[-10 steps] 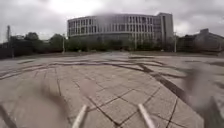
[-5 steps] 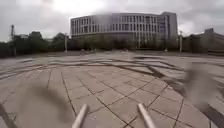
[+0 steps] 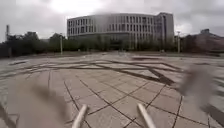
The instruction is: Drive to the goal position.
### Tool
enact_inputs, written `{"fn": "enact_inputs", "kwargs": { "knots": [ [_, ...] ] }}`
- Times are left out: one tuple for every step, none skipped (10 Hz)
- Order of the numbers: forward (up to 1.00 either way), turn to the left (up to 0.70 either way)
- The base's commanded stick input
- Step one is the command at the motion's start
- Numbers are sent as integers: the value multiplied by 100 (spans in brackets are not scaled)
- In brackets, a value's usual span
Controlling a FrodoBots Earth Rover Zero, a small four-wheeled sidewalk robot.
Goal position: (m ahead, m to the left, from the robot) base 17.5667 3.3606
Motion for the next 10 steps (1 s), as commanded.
{"fn": "enact_inputs", "kwargs": {
  "knots": [
    [100,-27],
    [100,-27],
    [100,-27],
    [100,-27],
    [100,-27],
    [100,-27],
    [100,-27],
    [100,0],
    [100,0],
    [100,0]
  ]
}}
